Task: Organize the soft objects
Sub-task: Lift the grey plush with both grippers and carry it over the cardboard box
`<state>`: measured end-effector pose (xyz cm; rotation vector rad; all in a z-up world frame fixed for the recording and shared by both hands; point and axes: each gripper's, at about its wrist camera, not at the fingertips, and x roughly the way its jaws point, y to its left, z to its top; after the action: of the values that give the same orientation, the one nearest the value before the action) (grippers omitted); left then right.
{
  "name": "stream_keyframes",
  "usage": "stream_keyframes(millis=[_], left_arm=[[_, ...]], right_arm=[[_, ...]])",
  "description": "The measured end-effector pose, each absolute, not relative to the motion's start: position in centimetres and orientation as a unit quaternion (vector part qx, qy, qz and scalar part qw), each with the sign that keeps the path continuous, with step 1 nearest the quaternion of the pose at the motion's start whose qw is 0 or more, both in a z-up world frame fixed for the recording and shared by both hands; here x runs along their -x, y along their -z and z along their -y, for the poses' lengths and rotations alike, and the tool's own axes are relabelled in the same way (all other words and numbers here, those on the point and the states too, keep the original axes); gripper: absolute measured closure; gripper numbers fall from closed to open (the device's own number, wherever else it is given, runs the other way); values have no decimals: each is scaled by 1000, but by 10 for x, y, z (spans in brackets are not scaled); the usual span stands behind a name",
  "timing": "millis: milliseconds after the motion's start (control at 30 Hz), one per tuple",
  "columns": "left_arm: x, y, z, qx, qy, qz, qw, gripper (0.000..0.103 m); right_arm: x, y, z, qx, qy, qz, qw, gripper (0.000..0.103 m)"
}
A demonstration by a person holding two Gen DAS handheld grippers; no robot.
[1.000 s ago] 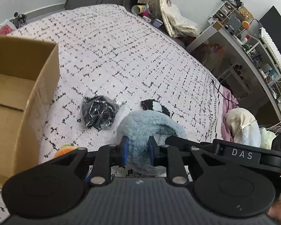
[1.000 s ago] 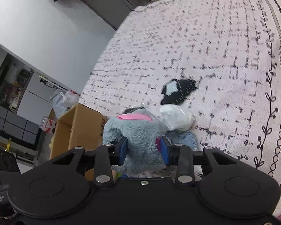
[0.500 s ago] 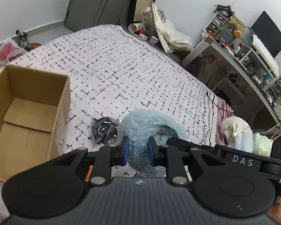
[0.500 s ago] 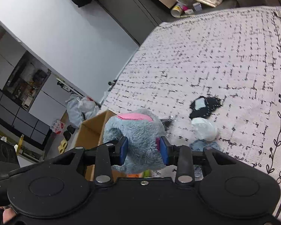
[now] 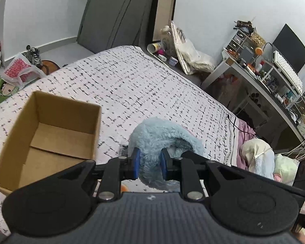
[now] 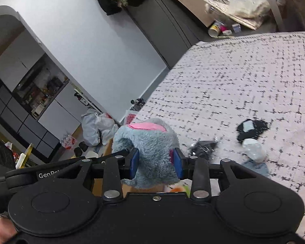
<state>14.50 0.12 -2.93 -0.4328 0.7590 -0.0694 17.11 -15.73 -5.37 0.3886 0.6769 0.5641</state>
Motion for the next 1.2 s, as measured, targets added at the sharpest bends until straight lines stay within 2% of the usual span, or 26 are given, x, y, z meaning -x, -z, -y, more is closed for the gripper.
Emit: stream_keyframes(millis=[467, 733, 833, 1200], left_arm=[[-131, 18, -43, 222, 25, -344, 912, 86], [-129, 28, -71, 244, 5, -344, 907, 88], [-130, 33, -83, 254, -1, -345, 904, 89], [-140, 55, -120, 292, -37, -356, 887, 92]], right_arm=[[-158, 49, 116, -159, -299, -267, 902, 68], [-163, 58, 90, -144, -309, -275, 899, 68], [-165, 62, 78, -132, -310, -279, 899, 74], [-180, 76, 51, -126, -310, -310, 890, 73]])
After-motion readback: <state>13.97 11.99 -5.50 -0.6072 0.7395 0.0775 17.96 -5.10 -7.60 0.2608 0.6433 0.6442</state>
